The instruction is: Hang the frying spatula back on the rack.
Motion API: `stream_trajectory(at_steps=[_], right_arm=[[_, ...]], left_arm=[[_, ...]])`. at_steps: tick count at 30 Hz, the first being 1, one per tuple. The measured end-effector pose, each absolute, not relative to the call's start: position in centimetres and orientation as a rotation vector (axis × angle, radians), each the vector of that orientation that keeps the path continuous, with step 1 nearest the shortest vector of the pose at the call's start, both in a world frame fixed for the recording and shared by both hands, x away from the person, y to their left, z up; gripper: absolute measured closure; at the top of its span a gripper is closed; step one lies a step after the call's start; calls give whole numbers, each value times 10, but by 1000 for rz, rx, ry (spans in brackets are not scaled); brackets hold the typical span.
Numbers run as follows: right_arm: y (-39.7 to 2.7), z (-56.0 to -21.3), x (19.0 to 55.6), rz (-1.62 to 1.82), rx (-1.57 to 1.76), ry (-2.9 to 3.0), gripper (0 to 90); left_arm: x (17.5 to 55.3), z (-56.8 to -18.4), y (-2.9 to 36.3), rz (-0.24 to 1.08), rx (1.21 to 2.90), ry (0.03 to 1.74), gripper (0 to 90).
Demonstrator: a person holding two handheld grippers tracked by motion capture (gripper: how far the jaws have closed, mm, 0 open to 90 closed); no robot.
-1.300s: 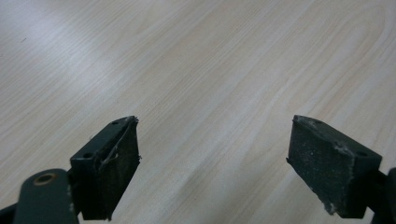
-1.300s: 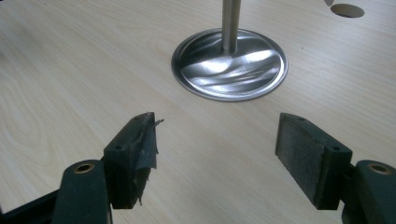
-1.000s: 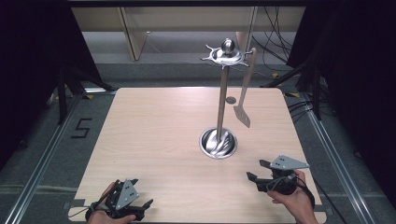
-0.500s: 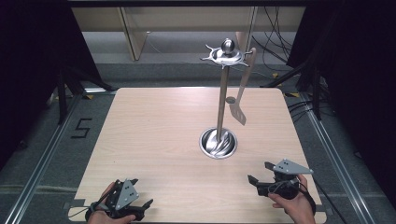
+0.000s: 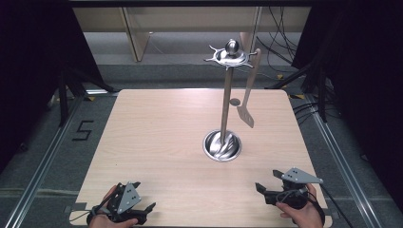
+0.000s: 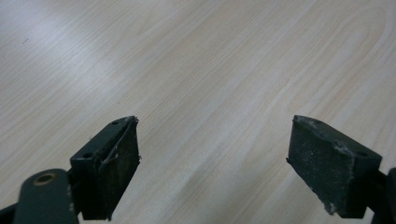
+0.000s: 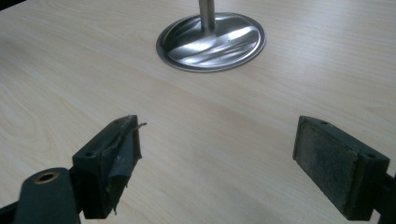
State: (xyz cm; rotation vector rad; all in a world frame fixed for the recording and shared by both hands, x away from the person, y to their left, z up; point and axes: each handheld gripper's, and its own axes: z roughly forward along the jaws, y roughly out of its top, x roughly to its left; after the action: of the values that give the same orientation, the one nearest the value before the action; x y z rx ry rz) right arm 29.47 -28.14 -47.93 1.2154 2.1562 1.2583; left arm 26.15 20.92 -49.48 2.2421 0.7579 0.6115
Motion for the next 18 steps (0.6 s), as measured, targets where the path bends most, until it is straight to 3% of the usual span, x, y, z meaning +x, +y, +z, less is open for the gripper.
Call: stream_trajectory(at_steps=[18], right_arm=[[-282, -482, 280, 1289, 1262, 2154, 159]], left_arm=[[263, -495, 210, 610, 2247, 747, 159]])
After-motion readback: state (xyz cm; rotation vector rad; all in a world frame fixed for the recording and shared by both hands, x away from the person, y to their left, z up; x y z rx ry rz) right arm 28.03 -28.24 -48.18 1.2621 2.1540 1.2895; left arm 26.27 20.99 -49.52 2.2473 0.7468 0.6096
